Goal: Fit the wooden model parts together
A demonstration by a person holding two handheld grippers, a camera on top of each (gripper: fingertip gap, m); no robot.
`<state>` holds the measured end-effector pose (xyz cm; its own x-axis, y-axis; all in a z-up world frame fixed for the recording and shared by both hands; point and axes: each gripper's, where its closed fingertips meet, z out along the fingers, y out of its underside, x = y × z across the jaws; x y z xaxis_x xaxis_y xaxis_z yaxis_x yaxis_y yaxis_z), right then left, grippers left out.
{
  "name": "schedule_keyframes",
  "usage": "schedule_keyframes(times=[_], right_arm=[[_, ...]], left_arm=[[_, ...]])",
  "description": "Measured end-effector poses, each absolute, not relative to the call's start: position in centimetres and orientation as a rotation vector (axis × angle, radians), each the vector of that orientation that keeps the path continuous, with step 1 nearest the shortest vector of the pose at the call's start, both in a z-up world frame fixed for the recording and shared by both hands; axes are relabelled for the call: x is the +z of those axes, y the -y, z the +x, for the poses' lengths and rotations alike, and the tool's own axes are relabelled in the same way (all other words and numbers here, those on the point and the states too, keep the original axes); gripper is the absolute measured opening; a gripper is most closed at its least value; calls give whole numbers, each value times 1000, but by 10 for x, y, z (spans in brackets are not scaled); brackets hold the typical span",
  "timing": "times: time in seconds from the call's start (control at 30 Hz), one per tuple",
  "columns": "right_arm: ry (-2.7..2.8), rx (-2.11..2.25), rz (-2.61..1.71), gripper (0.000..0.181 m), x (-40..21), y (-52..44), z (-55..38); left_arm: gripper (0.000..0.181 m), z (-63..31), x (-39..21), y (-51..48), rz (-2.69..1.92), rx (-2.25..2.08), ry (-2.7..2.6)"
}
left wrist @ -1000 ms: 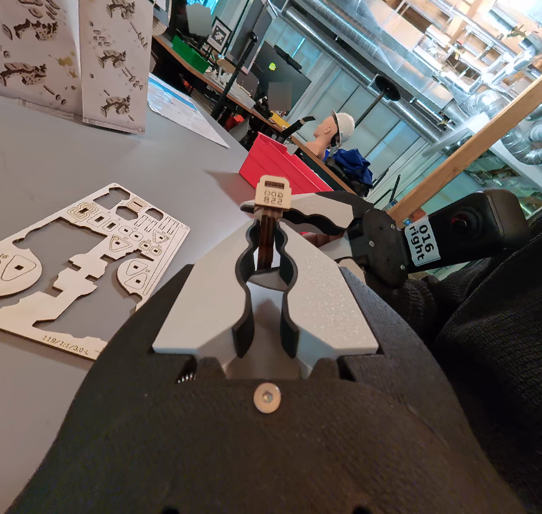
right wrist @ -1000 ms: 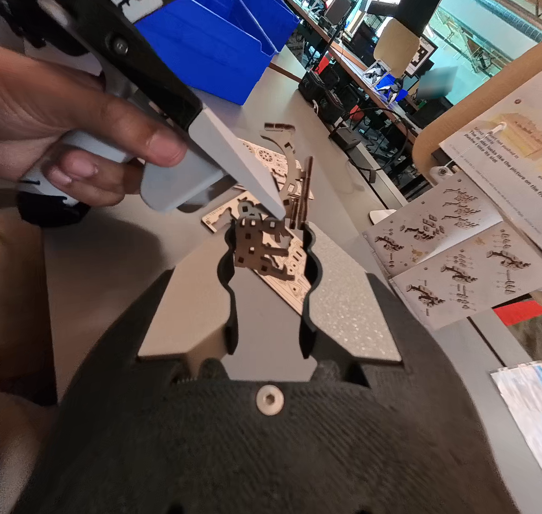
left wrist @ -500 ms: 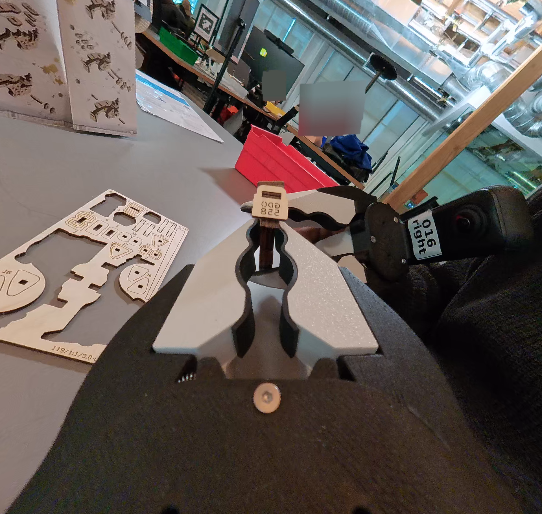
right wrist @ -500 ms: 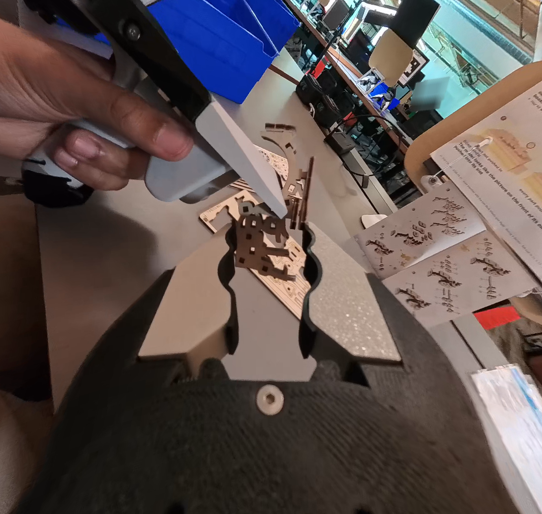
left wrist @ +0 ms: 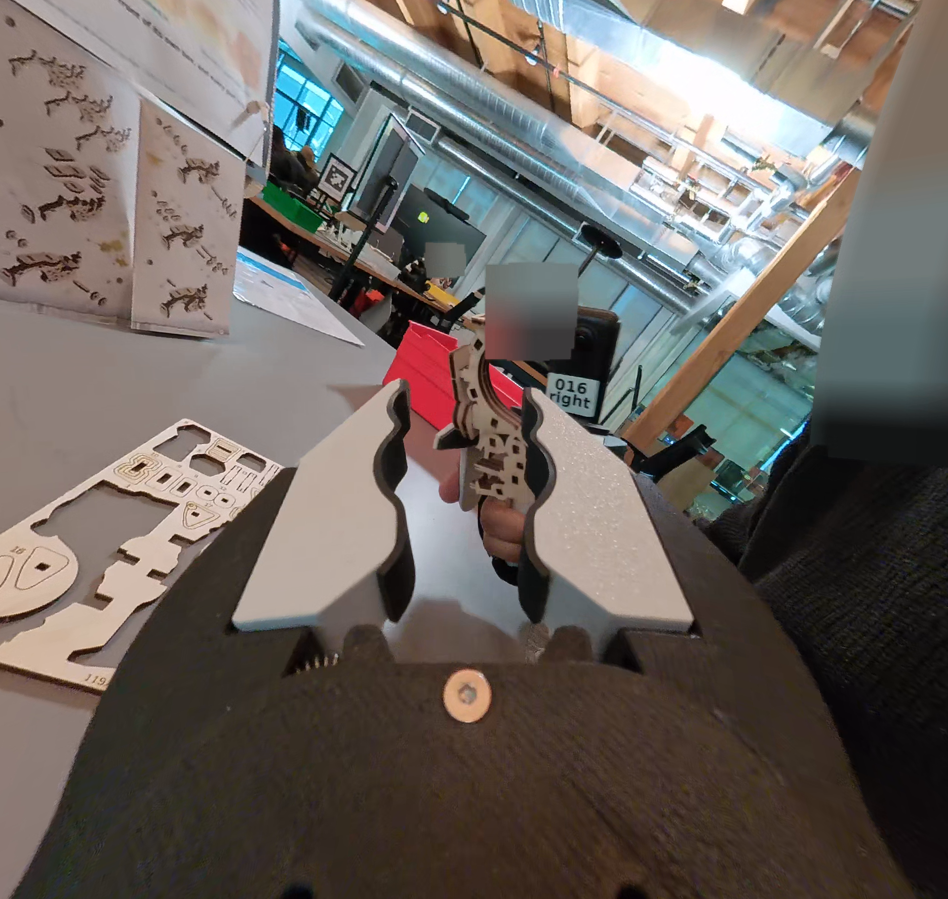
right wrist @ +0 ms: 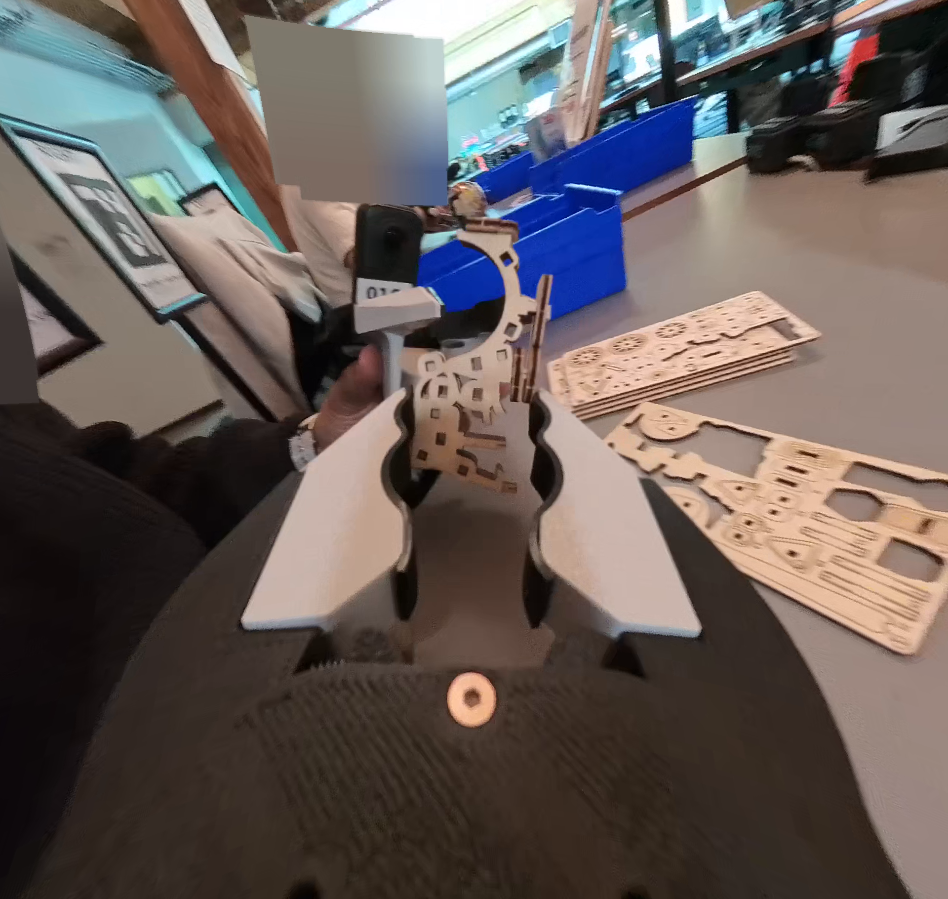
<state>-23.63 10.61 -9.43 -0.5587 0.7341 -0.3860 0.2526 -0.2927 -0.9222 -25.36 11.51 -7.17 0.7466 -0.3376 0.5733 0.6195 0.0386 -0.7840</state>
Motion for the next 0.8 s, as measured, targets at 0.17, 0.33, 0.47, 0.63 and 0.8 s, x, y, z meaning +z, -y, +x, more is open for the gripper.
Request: schedule_keyframes(times=[0.17,0.33,0.47,0.63,0.8], right_arm=[[1597,2137,-1231,45,-86,-96,-229],[1574,2212,-1235,45,-82,-97,-228],[1632,2205,-1206,45,-85,-89,-226],[1676,2094,-1151,45,-87,-88,-226],[1627,2033,-1106,45,-81,-98,-227]], left_arm=[[39,-251,-64,-111,-1308,-701,220],[39,-242,-68,-115,-1323,-798,210],[25,-236,-66,-113,-1318,-820,181],[20,-236,-65,-112,-1317,-824,172],[29,-230,-64,-111,-1309,-874,153]])
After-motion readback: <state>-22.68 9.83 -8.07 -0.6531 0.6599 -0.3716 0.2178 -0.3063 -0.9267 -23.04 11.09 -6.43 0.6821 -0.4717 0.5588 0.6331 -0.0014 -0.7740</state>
